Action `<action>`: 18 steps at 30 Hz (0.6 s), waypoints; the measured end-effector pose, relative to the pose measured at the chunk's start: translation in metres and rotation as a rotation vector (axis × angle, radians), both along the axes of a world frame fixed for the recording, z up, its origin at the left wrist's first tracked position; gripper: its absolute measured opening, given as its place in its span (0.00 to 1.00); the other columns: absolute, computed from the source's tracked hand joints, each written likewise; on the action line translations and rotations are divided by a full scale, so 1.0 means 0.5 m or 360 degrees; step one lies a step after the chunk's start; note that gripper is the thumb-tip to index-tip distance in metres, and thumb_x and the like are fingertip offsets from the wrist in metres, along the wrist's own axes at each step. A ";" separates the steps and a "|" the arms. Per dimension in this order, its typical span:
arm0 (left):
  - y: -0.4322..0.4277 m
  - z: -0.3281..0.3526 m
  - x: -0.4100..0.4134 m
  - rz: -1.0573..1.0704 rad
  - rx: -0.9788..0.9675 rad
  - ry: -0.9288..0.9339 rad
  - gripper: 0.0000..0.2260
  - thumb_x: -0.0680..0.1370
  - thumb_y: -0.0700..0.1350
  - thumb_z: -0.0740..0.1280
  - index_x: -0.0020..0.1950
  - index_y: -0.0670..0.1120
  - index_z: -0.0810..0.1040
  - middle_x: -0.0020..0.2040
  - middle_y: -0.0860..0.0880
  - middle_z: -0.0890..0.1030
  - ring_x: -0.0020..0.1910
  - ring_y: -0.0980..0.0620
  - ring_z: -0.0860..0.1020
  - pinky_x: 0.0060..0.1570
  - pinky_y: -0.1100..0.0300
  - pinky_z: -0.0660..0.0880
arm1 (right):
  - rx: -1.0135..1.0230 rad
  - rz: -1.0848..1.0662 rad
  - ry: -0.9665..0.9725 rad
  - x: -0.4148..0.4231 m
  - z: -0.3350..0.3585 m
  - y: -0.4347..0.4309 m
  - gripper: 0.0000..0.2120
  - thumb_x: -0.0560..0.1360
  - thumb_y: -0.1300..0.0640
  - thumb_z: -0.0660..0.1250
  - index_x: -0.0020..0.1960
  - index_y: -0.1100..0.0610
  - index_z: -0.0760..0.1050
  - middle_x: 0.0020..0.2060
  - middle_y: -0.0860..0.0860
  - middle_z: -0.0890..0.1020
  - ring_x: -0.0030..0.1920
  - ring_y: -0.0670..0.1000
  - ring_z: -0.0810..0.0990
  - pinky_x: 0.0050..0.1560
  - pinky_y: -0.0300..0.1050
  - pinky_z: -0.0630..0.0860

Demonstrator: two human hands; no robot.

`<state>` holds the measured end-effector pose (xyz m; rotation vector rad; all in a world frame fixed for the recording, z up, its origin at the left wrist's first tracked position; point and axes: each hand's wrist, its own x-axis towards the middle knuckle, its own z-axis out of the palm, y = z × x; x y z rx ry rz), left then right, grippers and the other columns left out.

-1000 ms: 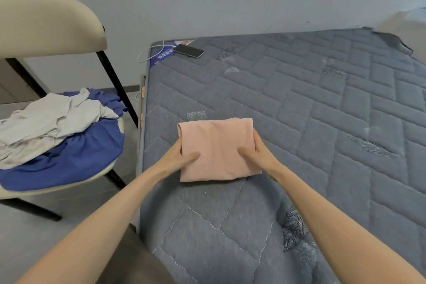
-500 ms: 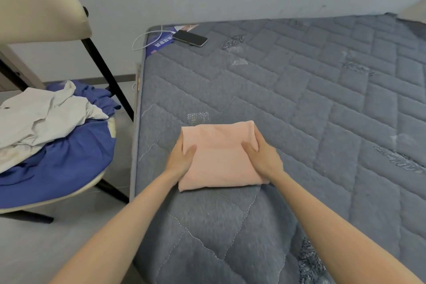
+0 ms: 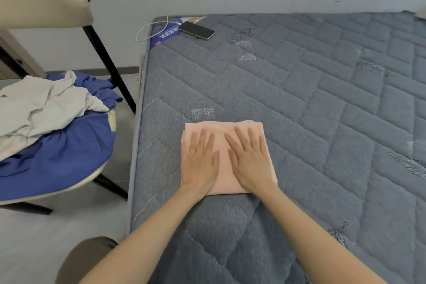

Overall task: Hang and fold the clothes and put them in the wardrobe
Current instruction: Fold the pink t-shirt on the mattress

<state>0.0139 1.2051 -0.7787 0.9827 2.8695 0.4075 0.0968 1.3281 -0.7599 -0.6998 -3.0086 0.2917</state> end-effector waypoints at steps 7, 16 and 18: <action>-0.016 -0.003 -0.022 0.0232 0.0292 -0.0304 0.26 0.82 0.53 0.49 0.78 0.50 0.46 0.78 0.48 0.41 0.77 0.45 0.44 0.74 0.52 0.47 | -0.0278 -0.0383 0.0155 0.014 -0.014 0.039 0.25 0.80 0.43 0.50 0.76 0.42 0.52 0.78 0.53 0.46 0.72 0.61 0.60 0.72 0.54 0.59; -0.036 0.036 -0.036 0.0623 0.0609 -0.0706 0.29 0.80 0.51 0.58 0.77 0.47 0.49 0.72 0.42 0.62 0.66 0.40 0.67 0.62 0.51 0.65 | -0.0677 -0.0707 0.0451 0.031 -0.018 0.028 0.27 0.80 0.44 0.55 0.76 0.41 0.50 0.60 0.54 0.69 0.60 0.56 0.69 0.55 0.45 0.65; -0.027 0.038 -0.040 0.0753 0.0661 -0.0784 0.28 0.80 0.51 0.60 0.75 0.42 0.55 0.70 0.41 0.66 0.65 0.40 0.69 0.60 0.51 0.66 | -0.0791 -0.0761 0.0407 0.021 -0.008 0.036 0.30 0.79 0.43 0.56 0.77 0.41 0.46 0.57 0.54 0.71 0.59 0.58 0.73 0.52 0.47 0.66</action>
